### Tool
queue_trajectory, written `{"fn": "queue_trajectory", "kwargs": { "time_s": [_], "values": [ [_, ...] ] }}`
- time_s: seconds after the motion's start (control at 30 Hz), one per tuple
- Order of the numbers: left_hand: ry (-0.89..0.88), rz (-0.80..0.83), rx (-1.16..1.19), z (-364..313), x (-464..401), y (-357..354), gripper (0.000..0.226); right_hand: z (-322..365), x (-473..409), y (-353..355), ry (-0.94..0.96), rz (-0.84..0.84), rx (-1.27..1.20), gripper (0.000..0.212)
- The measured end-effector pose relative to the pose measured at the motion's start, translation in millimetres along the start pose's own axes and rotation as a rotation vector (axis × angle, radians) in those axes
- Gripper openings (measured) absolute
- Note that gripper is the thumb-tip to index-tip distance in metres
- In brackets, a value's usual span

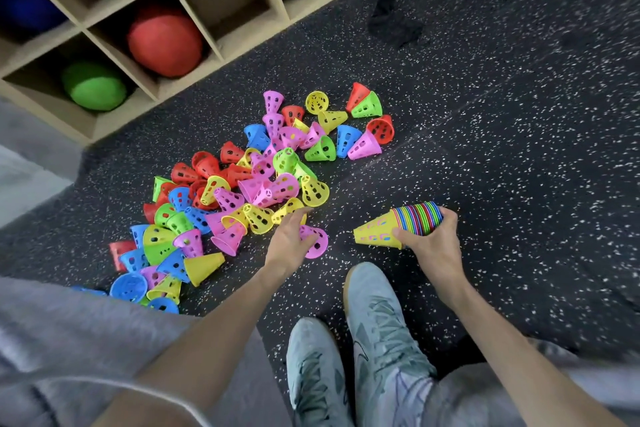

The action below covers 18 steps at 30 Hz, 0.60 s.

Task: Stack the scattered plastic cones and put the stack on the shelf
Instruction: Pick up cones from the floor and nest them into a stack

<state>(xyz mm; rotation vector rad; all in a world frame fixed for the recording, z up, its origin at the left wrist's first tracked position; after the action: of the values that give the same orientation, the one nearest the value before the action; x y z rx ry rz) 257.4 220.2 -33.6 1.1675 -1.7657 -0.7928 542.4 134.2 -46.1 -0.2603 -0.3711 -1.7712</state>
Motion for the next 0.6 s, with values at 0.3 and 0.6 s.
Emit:
{"fn": "queue_trajectory", "kwargs": {
  "time_s": [0.3, 0.6],
  "values": [
    [0.012, -0.148, 0.199, 1.5, 13.2, -5.0, 0.030, -3.4, -5.0, 2.1, -0.016, -0.013, -0.015, 0.072],
    [-0.068, -0.223, 0.700, -47.0, 35.5, -38.6, 0.026, 4.4, -1.3, 7.3, 0.017, -0.067, -0.048, 0.071]
  ]
}}
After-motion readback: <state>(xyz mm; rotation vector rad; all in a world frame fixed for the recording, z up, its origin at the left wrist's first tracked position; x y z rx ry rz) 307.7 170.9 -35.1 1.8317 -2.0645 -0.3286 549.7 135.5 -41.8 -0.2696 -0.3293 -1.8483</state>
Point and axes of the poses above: each hand's wrist, its own x-axis away from the middle knuckle, its own y-axis out of the back of the hand, z = x × y, the point moved 6 cm from there along -x, towards the middle knuckle, and after that the axes turned 11 degrees about z, right-handed, at the moved point
